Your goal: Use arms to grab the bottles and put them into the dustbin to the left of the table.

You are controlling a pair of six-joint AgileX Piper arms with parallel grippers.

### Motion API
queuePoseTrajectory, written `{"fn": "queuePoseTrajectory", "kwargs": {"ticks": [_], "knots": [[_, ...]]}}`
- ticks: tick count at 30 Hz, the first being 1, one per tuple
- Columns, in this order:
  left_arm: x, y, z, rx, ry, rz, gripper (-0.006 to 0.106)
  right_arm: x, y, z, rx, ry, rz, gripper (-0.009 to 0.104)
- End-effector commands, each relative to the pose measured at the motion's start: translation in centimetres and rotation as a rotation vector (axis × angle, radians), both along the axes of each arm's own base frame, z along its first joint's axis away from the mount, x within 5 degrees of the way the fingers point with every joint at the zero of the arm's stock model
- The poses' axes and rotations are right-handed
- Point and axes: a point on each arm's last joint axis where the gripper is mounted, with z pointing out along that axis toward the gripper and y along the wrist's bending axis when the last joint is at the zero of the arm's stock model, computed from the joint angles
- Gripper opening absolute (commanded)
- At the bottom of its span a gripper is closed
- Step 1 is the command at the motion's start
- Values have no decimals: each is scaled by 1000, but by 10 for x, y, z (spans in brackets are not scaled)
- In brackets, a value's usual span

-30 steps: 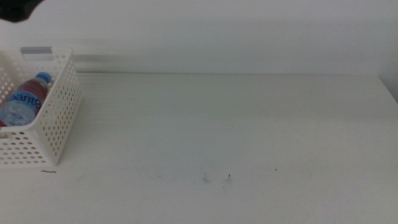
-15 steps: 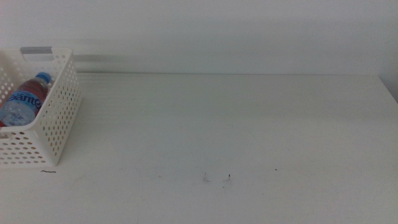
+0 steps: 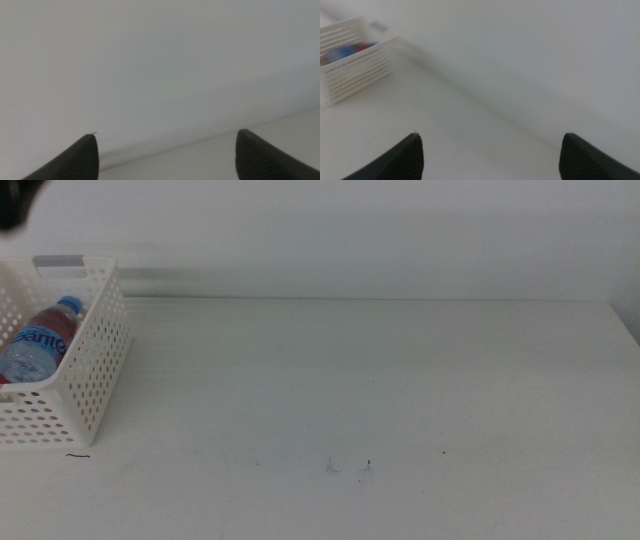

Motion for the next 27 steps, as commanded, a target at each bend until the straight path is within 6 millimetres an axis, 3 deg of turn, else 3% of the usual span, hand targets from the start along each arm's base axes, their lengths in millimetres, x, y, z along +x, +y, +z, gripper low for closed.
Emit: {"fn": "queuePoseTrajectory", "kwargs": {"ticks": [1, 7, 10, 14, 21, 27], "knots": [[-7, 3, -18, 27, -17, 14, 94, 11, 5, -5, 17, -97, -7, 92], [-35, 15, -82, 70, 67, 61, 94, 43, 26, -61, 117, -195, 16, 92], [-48, 24, -107, 69, 67, 129, 94, 56, 22, -99, 171, -174, -59, 92], [-64, 32, -137, 59, 39, 204, 94, 62, 0, -154, 202, -95, -222, 92], [-89, 34, -187, 53, 0, 213, 94, 19, -31, -229, 165, -64, -392, 92], [-103, 34, -206, 35, -74, 215, 94, -13, -42, -272, 182, -144, -488, 92]]}}
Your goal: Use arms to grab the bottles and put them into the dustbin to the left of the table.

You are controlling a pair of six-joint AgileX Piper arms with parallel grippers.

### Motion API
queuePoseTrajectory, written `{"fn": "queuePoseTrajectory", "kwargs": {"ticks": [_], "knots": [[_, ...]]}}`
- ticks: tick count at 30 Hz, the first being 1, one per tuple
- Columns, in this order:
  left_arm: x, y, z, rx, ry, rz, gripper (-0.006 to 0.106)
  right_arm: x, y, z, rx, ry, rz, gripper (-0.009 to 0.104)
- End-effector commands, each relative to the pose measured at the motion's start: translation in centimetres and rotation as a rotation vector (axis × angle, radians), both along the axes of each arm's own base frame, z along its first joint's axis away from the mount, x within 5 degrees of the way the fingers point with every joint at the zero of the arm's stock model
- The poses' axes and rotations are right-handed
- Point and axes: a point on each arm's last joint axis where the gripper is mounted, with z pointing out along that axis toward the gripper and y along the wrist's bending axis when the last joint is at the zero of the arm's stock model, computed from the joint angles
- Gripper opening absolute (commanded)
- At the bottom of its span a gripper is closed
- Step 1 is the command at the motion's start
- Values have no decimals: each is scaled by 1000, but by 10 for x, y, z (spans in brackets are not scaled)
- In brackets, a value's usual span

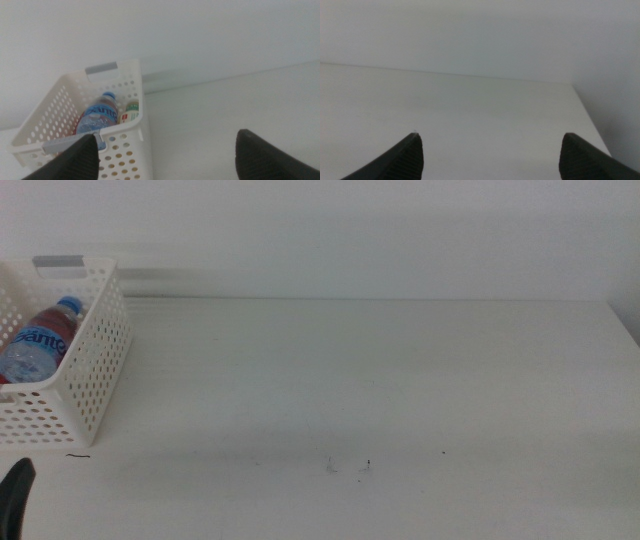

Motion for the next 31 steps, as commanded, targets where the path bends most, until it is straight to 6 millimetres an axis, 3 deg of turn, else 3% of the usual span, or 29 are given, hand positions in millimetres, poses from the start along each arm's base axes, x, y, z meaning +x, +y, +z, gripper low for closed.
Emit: {"fn": "queuePoseTrajectory", "kwargs": {"ticks": [1, 6, 9, 13, 18, 31], "knots": [[-4, 0, -2, -10, -48, 6, 94, -7, -3, -13, -6, -7, -39, 92], [-3, 1, -12, -88, -99, 11, 94, -15, -5, -17, -10, -34, -72, 92], [0, 1, -30, -86, -67, 19, 94, -17, -5, -14, -10, -79, -73, 92], [0, 0, -37, -81, -14, 12, 94, -17, -5, -12, -10, -95, -74, 92], [1, 2, -31, -89, -81, 25, 94, -17, -5, -10, -5, -128, -76, 92], [1, 1, -34, -83, -52, 23, 94, -17, -5, -10, -3, -120, -76, 92]]}}
